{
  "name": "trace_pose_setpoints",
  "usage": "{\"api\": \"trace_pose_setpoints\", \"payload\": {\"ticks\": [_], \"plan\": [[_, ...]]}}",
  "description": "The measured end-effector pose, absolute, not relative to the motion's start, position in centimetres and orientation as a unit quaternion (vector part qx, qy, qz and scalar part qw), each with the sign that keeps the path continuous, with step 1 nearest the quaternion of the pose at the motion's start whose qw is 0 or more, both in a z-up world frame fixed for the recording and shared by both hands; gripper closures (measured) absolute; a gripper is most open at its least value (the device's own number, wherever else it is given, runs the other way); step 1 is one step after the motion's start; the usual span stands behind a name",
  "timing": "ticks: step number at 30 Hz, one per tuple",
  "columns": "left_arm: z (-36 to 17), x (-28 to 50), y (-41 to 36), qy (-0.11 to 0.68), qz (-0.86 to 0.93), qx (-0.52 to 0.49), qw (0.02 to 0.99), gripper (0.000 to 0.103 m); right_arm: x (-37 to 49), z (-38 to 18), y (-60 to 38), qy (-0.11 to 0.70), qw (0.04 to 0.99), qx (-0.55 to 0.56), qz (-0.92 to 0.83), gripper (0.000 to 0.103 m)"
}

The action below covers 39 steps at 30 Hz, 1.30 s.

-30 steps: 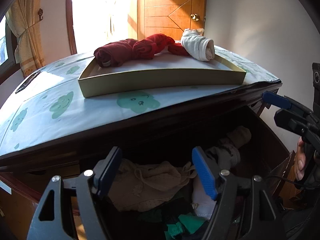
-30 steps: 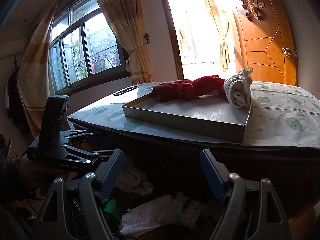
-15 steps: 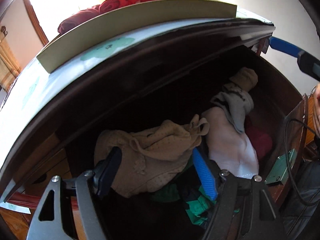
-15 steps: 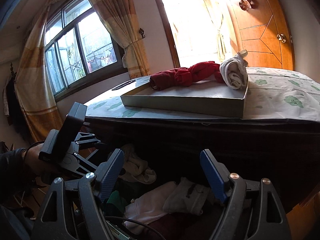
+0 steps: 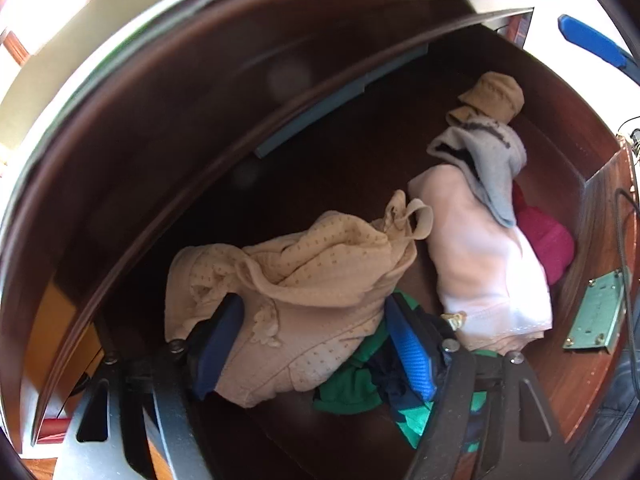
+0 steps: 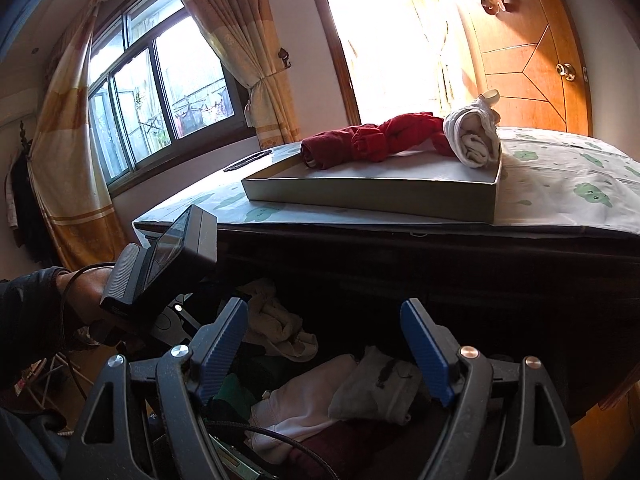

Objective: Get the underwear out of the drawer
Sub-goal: 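Move both open tools back down into the open drawer, then grasp the beige dotted underwear with the left tool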

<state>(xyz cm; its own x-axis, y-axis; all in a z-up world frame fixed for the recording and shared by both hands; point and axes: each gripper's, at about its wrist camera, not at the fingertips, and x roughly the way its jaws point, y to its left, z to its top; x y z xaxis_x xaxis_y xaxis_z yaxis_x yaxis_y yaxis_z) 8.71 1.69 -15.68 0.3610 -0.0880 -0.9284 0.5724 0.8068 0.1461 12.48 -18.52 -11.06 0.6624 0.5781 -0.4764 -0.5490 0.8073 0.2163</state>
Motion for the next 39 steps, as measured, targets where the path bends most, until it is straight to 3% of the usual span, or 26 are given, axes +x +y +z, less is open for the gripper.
{"api": "trace_pose_setpoints", "payload": {"ticks": [9, 12, 14, 19, 32, 39], "plan": [[-16.4, 9.5, 1.4, 0.538, -0.219, 0.23, 0.781, 0.029, 12.6, -11.3, -17.9, 0.276, 0.908, 0.023, 0.313, 0.022], [-16.2, 9.9, 1.8, 0.537, -0.221, 0.222, 0.784, 0.046, 12.5, -11.4, -17.7, 0.276, 0.908, 0.022, 0.315, 0.022], [-15.9, 10.0, 2.3, 0.534, -0.213, 0.219, 0.788, 0.066, 12.5, -11.5, -17.6, 0.276, 0.908, 0.02, 0.316, 0.022], [-15.0, 9.2, 3.1, 0.523, -0.203, 0.208, 0.801, 0.08, 12.8, -11.6, -17.6, 0.281, 0.904, 0.021, 0.321, 0.022], [-9.4, 3.3, 10.1, 0.433, -0.176, 0.034, 0.883, 0.083, 15.4, -11.6, -16.9, 0.362, 0.846, 0.075, 0.385, 0.022], [-8.4, 1.3, 11.2, 0.392, -0.152, -0.062, 0.905, 0.083, 16.4, -12.6, -10.9, 0.431, 0.808, -0.014, 0.402, 0.022]]}}
